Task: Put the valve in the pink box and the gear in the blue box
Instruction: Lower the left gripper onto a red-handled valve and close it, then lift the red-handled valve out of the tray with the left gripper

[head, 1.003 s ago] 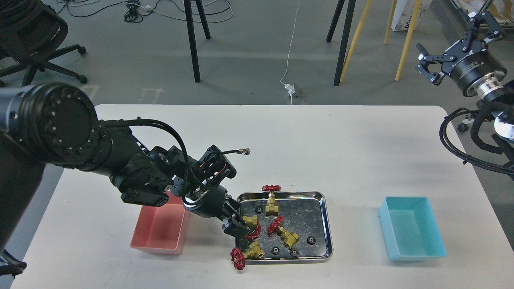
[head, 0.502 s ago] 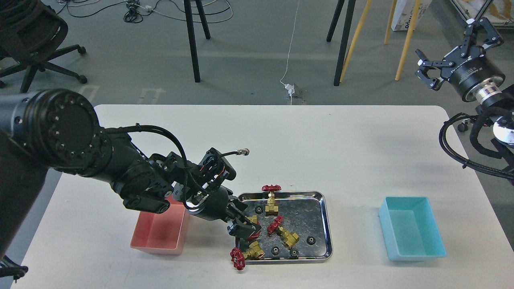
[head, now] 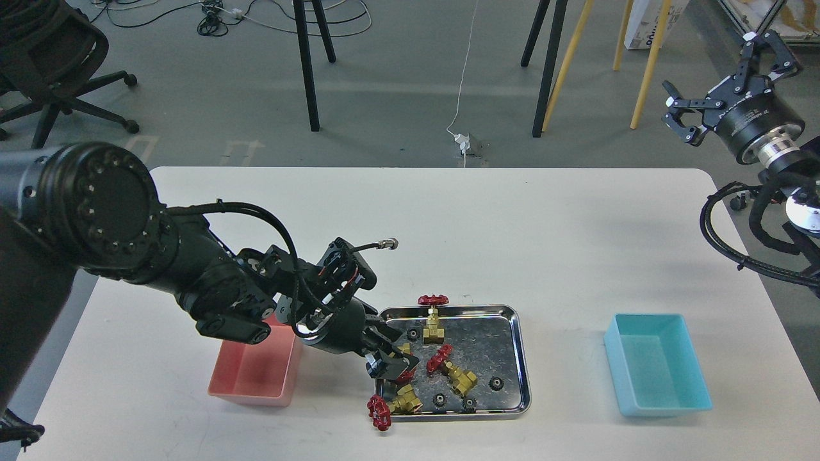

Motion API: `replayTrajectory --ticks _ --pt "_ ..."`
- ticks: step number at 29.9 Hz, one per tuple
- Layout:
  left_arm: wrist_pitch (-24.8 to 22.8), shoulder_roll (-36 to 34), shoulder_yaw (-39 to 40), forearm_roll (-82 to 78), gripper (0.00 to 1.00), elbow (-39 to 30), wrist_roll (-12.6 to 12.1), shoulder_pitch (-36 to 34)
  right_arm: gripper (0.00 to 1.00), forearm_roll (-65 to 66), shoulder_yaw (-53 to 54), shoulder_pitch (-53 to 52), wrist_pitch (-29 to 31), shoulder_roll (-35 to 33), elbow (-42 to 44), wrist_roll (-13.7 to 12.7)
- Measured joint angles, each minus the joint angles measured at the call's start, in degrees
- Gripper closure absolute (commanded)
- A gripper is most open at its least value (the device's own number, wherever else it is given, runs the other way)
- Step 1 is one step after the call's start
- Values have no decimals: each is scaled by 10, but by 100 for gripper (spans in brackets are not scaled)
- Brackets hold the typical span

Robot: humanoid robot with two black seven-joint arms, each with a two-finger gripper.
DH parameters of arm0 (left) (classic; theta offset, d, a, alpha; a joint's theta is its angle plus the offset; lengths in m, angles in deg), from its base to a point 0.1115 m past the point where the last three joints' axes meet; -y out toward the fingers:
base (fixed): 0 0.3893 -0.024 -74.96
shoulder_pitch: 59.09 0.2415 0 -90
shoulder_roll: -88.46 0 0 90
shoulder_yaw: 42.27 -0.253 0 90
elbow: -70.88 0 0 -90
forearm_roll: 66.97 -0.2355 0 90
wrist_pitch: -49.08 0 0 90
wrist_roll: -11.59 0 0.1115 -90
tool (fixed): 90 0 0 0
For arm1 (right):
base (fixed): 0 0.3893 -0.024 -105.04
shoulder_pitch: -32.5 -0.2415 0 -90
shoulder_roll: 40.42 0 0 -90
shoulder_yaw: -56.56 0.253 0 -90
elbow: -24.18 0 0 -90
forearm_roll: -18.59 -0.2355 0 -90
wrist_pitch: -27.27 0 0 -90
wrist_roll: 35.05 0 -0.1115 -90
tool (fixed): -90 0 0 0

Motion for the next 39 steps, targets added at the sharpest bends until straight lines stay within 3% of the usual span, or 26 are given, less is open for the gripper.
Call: replayTrajectory --ticks 5,27,39 --pt "-2 0 -1 0 77 1 0 -1 0 0 0 1 0 0 0 0" --pt "1 0 0 0 87 -2 0 1 0 0 0 8 0 0 0 0" --pt "8 0 25 -1 89 -43 0 -19 0 0 1 8 0 0 -1 4"
